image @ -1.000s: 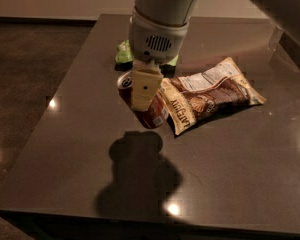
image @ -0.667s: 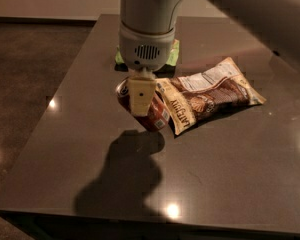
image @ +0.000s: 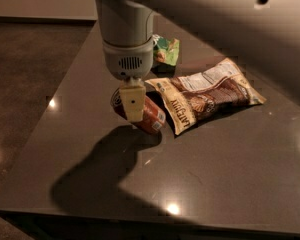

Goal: Knock coke can over

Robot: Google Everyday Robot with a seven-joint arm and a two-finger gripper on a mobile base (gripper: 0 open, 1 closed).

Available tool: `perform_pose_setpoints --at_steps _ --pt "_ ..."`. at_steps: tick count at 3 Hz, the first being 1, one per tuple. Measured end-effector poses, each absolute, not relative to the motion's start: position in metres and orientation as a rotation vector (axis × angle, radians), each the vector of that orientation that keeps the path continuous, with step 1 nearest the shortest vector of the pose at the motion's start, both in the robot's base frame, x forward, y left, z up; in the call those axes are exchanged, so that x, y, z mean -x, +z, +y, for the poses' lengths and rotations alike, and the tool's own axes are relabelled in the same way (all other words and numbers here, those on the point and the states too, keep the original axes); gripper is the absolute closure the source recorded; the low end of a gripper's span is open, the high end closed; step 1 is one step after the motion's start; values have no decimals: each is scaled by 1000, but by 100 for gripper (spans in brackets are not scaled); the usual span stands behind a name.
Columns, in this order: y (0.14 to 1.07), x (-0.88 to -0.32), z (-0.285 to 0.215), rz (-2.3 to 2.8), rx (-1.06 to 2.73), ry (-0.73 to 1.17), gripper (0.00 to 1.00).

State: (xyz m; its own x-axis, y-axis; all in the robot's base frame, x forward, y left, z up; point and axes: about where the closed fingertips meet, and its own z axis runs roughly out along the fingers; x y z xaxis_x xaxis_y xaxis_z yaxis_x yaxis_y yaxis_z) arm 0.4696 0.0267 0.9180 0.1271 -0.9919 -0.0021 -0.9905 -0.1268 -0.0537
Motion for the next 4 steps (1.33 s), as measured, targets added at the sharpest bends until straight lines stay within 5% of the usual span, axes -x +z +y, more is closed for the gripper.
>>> perform_pose_setpoints --at_steps 1,4 --pt "904 -475 31 2031 2394 -103 85" --pt "877 -481 38 2009 2495 -156 15"
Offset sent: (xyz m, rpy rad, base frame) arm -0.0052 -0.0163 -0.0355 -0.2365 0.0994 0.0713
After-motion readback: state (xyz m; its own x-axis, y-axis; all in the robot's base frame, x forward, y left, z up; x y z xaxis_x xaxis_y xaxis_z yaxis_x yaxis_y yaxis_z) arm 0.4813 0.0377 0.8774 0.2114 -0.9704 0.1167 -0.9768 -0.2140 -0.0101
